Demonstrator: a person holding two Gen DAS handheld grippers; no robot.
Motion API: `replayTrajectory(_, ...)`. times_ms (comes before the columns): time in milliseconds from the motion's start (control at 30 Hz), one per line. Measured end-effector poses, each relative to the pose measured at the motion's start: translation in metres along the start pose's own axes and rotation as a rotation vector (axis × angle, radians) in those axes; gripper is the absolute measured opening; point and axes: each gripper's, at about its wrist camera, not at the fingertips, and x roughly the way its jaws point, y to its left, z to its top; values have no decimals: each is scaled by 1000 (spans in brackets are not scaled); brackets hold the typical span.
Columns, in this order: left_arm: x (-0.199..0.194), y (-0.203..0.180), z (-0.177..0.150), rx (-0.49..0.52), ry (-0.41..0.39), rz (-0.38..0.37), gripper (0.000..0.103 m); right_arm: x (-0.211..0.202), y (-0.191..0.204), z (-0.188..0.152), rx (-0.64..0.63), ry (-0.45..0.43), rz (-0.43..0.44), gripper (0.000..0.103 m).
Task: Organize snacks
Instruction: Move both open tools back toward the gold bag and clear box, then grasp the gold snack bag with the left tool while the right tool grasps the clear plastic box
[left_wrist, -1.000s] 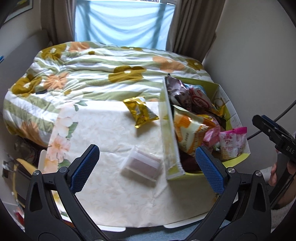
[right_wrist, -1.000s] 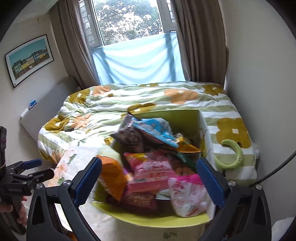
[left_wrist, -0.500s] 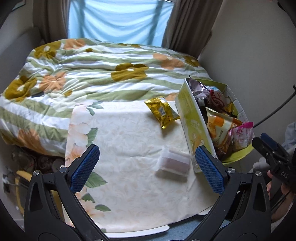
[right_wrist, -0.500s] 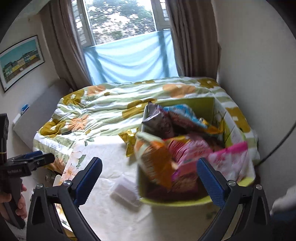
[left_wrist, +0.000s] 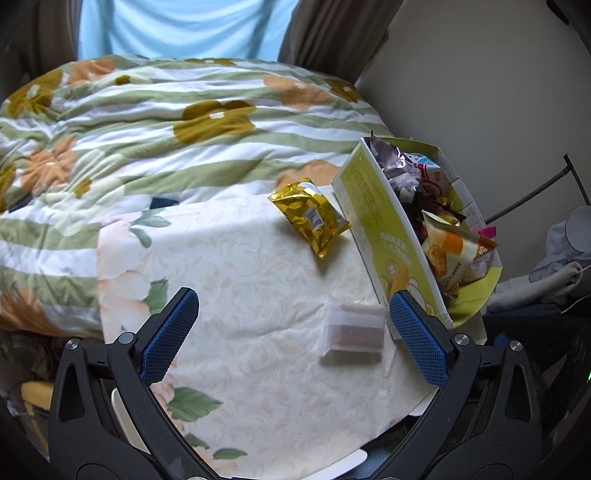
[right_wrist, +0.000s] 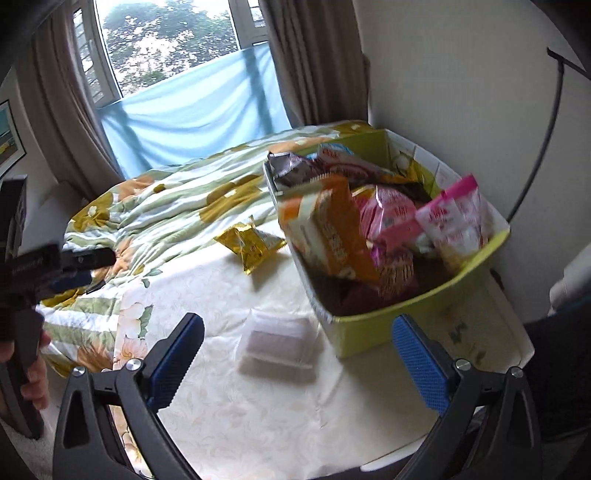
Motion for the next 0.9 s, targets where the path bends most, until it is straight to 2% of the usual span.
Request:
replayTrajectory(233,83,-7,39,-86,47,-54,102,31,13,-29,44,16,-35,102)
replayTrajectory(533,196,-20,74,-164,132,0,102,86,31,-58,40,54,-58,102)
replayTrajectory(800,244,-12,88,-160,213,88,102,118,34,-57,56,58,-71,102)
replayTrajectory(900,250,-12,87,-139,233,82,102,126,31,-54,72,65,-71,102)
